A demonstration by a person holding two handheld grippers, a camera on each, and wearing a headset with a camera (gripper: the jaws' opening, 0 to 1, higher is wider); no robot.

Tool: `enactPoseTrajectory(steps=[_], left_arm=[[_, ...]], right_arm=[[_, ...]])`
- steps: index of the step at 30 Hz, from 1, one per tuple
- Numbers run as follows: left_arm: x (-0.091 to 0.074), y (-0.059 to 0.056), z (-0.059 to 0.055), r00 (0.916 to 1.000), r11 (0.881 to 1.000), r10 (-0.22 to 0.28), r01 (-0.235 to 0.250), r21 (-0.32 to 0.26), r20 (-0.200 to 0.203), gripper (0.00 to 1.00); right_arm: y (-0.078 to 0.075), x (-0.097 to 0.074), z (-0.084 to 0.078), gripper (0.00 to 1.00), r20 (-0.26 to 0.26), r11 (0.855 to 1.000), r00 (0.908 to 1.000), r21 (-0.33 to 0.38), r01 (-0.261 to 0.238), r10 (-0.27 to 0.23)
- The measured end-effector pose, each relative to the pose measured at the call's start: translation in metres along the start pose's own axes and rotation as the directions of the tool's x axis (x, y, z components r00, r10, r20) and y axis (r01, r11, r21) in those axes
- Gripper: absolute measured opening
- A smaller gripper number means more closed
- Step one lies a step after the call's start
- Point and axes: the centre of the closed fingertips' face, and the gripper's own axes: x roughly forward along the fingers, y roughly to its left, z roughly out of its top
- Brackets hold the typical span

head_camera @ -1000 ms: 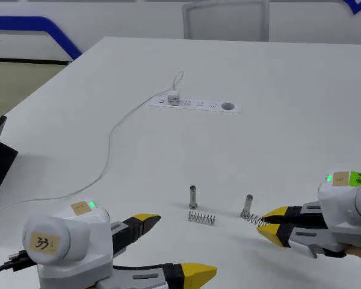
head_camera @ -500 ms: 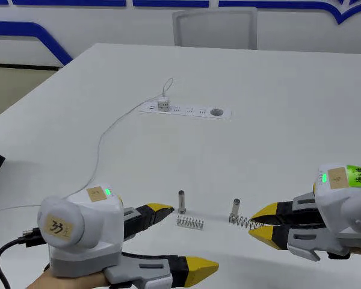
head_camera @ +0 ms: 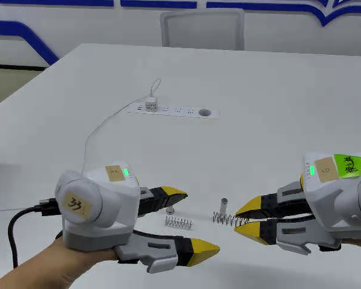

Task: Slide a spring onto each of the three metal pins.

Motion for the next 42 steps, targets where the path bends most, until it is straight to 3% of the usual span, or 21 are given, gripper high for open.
enactPoseTrajectory(steps=[3,5,9,20,28,30,34,42], left_arm=[[0.004,-0.004,0.008,0.9993,0.999,-0.020,0.021,-0.033,0.032,0.57],[0.005,-0.008,0.014,0.9976,0.999,-0.040,0.041,-0.019,0.057,0.54],[0.007,-0.013,0.011,0.9974,0.997,-0.066,0.064,0.049,0.028,0.41],[0.006,-0.022,0.004,0.9933,0.989,-0.115,0.115,0.090,-0.003,0.23],[0.005,-0.025,0.003,0.9912,0.984,-0.132,0.132,0.118,-0.010,0.19],[0.005,-0.030,0.006,0.9888,0.977,-0.149,0.146,0.155,0.008,0.15],[0.004,-0.029,0.007,0.9889,0.977,-0.148,0.144,0.157,0.011,0.14],[0.003,-0.031,0.008,0.9886,0.965,-0.150,0.142,0.222,0.016,0.11]], right_arm=[[0.003,0.000,0.002,0.10,0.008,1.000,0.9998,0.004,-0.016,0.016],[0.005,0.001,0.004,0.10,0.021,0.999,0.9994,0.014,-0.029,0.028],[0.008,0.001,0.007,0.10,0.025,0.999,0.9988,0.007,-0.043,0.043],[0.015,0.001,0.015,0.10,0.045,0.996,0.9954,-0.012,-0.084,0.084],[0.017,0.001,0.016,0.10,0.045,0.995,0.9946,-0.022,-0.093,0.093],[0.017,0.001,0.018,0.10,0.047,0.995,0.9943,-0.026,-0.095,0.096],[0.018,0.000,0.018,0.10,0.046,0.994,0.9937,-0.036,-0.101,0.102],[0.018,-0.002,0.020,0.10,0.043,0.992,0.9931,-0.066,-0.106,0.109]])
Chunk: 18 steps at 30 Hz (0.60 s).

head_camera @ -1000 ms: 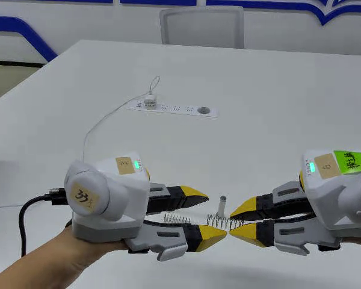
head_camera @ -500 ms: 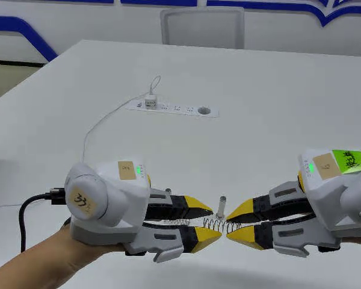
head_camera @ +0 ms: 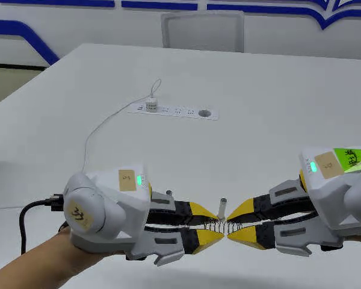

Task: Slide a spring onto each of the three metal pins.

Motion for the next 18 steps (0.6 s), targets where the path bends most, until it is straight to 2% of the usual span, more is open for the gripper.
enactPoseTrajectory(steps=[9,10,11,13,18], left_arm=[[-0.004,-0.001,0.002,0.9996,1.000,-0.024,0.024,0.013,0.017,0.10],[-0.004,-0.005,0.004,0.9986,0.999,-0.048,0.048,0.000,0.021,0.09],[-0.004,-0.002,0.008,0.9989,1.000,-0.026,0.026,0.002,0.038,0.09],[-0.005,-0.002,0.014,0.9977,1.000,-0.025,0.025,-0.010,0.063,0.09],[-0.006,-0.001,0.012,0.9985,1.000,-0.026,0.026,0.005,0.049,0.09]], right_arm=[[-0.001,0.001,0.003,0.12,-0.003,1.000,1.0000,-0.008,-0.009,0.009],[-0.008,0.000,0.002,0.15,-0.014,0.999,0.9994,-0.019,0.032,-0.033],[-0.006,0.001,0.001,0.15,-0.011,1.000,0.9998,-0.012,0.016,-0.017],[-0.006,-0.001,0.003,0.15,0.012,1.000,0.9999,0.024,0.011,-0.012],[-0.007,-0.004,0.003,0.15,0.018,1.000,0.9997,0.020,0.014,-0.014]])
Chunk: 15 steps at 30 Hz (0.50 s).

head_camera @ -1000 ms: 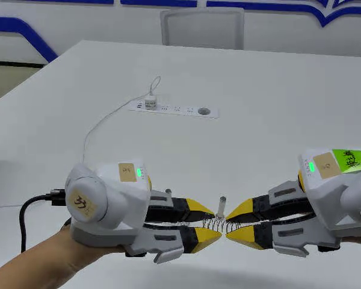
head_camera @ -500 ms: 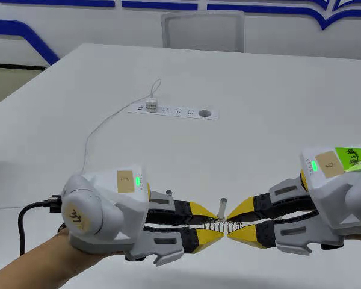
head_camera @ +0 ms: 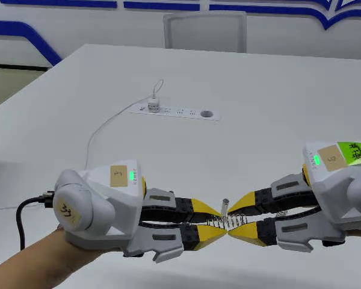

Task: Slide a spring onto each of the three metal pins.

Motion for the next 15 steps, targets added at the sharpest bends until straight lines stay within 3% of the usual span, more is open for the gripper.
enactPoseTrajectory(steps=[8,15], left_arm=[[0.0001,-0.0030,0.0005,1.0000,1.000,-0.009,0.009,0.011,-0.004,0.09],[-0.0008,-0.0019,0.0048,0.9999,1.000,0.002,-0.002,0.000,0.014,0.09]], right_arm=[[0.0041,-0.0038,-0.0009,0.12,0.019,0.999,0.9994,0.029,-0.028,0.027],[0.0029,-0.0105,0.0081,0.11,0.073,0.997,0.9968,0.068,-0.040,0.035]])
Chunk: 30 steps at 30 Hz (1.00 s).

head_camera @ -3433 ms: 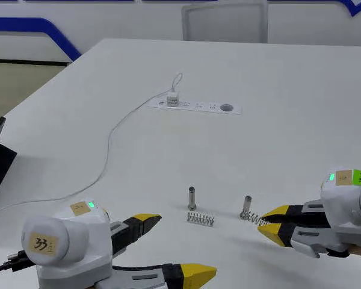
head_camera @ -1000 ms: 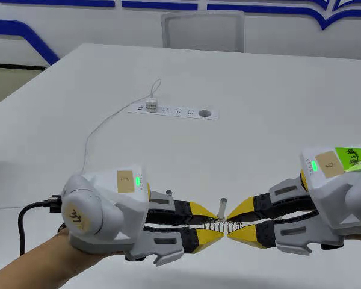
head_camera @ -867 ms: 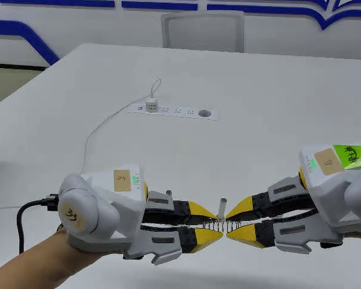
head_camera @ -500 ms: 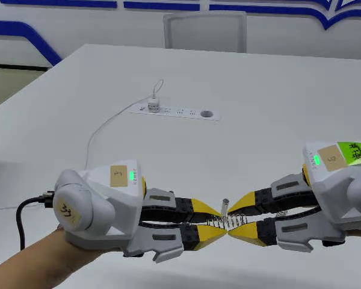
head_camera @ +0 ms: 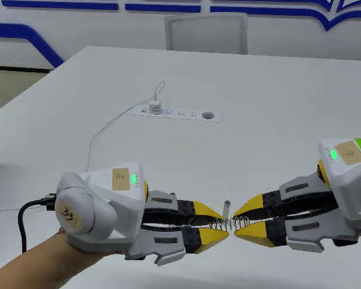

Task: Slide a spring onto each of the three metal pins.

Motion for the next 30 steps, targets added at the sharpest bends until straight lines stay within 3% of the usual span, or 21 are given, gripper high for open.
enactPoseTrajectory(steps=[5,10,14,18,21,30], left_arm=[[-0.001,0.001,0.002,1.0000,1.000,0.002,-0.002,0.011,0.007,0.09],[-0.001,-0.002,-0.002,0.9996,0.999,-0.010,0.011,0.050,-0.025,0.09],[-0.003,-0.002,-0.003,0.9996,0.998,-0.012,0.013,0.057,-0.027,0.09],[-0.004,0.002,-0.003,0.9996,0.999,0.002,0.000,0.055,-0.029,0.09],[-0.003,0.004,-0.003,0.9995,0.999,0.011,-0.009,0.044,-0.029,0.09],[0.001,0.006,-0.006,0.9982,0.998,0.038,-0.036,0.043,-0.046,0.10]], right_arm=[[0.002,-0.001,0.006,0.11,0.021,1.000,0.9996,0.010,-0.019,0.019],[0.008,0.001,0.009,0.11,0.019,0.998,0.9983,0.002,-0.056,0.056],[0.008,0.001,0.013,0.11,0.034,0.997,0.9968,0.004,-0.072,0.072],[0.006,0.002,0.020,0.11,0.062,0.998,0.9963,0.010,-0.061,0.061],[0.005,0.002,0.032,0.11,0.121,0.998,0.9911,0.032,-0.059,0.055],[0.004,0.007,0.040,0.11,0.153,0.996,0.9873,0.071,-0.054,0.042]])
